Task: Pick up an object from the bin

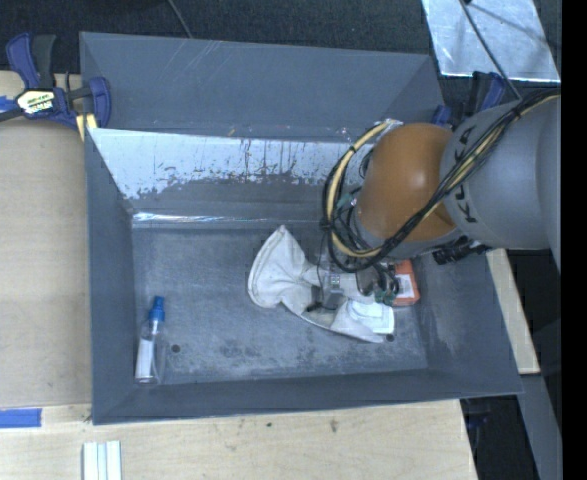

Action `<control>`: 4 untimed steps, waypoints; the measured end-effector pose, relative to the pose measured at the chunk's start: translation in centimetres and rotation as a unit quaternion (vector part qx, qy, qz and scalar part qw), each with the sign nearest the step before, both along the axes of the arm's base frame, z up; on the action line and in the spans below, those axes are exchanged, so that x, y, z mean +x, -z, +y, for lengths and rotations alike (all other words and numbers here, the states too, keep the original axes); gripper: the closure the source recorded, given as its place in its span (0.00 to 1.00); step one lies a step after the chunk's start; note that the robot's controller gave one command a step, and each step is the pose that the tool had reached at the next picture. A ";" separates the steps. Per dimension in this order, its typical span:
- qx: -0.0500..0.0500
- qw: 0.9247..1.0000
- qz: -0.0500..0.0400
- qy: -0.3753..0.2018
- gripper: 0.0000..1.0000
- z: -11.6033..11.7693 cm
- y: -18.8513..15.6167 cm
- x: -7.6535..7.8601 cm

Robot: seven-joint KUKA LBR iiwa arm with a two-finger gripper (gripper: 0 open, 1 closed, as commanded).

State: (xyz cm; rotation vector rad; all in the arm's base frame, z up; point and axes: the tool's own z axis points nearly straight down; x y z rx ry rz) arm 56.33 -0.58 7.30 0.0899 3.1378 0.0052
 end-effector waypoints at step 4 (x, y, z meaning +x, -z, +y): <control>-0.001 1.000 0.001 0.000 1.00 0.0 -1.3 -0.1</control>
Offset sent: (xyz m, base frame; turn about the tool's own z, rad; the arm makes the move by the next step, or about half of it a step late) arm 0.0000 -0.0001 0.0185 0.0000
